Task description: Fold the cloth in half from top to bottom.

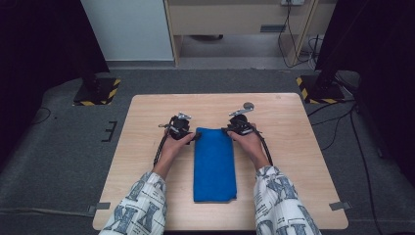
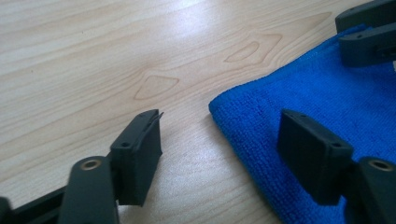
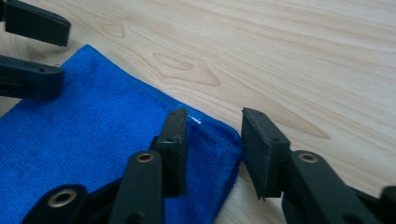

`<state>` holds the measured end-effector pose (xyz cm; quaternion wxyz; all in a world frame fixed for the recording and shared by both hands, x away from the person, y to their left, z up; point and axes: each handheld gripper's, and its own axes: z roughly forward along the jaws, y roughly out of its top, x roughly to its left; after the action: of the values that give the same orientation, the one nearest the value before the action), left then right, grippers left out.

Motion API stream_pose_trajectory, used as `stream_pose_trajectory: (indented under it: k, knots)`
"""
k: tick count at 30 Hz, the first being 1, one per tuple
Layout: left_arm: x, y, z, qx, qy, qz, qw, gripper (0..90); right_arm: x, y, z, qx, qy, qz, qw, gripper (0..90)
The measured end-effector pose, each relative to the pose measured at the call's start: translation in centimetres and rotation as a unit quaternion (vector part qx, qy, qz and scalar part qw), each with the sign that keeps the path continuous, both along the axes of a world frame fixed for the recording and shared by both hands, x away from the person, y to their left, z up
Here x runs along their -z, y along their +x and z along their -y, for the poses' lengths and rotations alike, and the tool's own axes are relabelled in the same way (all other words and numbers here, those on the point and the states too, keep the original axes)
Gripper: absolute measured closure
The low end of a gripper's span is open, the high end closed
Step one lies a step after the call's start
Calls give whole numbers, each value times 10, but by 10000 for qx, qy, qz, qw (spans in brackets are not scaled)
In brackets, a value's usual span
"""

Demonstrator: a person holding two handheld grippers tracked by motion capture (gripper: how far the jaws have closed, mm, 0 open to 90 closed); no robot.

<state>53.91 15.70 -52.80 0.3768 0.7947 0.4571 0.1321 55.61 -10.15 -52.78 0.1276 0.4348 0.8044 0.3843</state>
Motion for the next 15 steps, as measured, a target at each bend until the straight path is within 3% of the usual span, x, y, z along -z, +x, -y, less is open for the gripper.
stream_pose_trajectory:
  k: [6,15]
  knots:
    - [2,1,0,-48,-93,-35,9999,409,2,-2,-4,-68,-54,-53,9999,722]
    - [4,0,7,47,-41,83,9999,574,3,-5,-2,-82,40,-65,9999,847]
